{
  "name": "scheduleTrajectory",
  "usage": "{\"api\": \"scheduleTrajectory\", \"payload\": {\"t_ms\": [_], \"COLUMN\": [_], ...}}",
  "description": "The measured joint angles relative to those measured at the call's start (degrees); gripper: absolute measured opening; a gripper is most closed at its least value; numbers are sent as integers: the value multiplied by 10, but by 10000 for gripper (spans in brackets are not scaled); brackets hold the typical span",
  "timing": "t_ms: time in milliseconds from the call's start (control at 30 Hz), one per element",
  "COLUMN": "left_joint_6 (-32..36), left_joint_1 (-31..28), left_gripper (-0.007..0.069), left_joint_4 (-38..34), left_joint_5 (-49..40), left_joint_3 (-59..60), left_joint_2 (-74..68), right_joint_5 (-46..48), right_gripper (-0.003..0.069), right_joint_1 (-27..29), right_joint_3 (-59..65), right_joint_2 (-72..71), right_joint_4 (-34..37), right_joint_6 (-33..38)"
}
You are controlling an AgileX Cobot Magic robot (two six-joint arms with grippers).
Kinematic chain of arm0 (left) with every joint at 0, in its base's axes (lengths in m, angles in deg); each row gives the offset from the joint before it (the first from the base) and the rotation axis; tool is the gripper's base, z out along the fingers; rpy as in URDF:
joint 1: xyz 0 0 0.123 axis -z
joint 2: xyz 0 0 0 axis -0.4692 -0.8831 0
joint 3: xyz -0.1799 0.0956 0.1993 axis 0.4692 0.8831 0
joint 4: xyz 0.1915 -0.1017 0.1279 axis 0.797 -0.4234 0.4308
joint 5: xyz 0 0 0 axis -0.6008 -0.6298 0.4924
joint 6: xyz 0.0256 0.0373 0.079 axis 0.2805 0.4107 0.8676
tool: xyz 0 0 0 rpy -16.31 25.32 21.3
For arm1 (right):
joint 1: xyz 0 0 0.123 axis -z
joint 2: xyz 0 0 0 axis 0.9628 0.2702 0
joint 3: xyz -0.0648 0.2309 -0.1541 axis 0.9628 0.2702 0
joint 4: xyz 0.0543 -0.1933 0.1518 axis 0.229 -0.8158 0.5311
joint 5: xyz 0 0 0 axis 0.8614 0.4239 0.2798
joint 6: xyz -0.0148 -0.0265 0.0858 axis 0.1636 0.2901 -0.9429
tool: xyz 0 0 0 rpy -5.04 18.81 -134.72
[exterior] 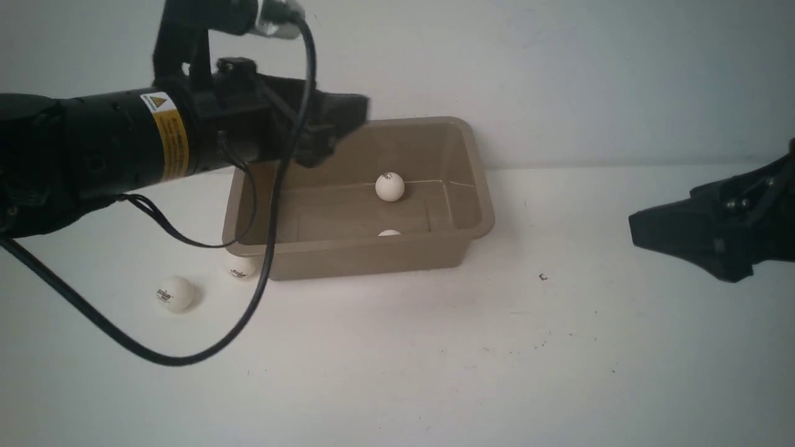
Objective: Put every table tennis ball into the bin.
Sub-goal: Use the left arm to clamp the table tennis ball closest to it
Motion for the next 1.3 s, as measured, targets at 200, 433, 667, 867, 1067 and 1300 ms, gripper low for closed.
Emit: {"api": "scheduleTrajectory", "payload": {"t_ms": [200,433,667,867,1067,1300], "left_joint_6": [20,144,296,434,593,819], "left_joint_1": [0,0,0,0,0,0], "left_gripper": [499,499,499,478,437,436], "left_joint_4": [101,107,75,-49,-251,-502], "left_joint_5": [-202,-374,-530,-611,-637,-655], "left_joint_3": [0,0,0,0,0,0], "left_joint_2": [0,0,0,0,0,0], "right_joint_5": [0,0,0,0,0,1], "right_gripper": [588,588,588,588,588,588], "right_joint_1": [0,0,0,0,0,0], "right_joint_3": [0,0,0,0,0,0], "right_joint_2": [0,0,0,0,0,0], "right_joint_4": [0,0,0,0,0,0], "right_joint_6": [0,-1,-2,-2,-2,-2]}}
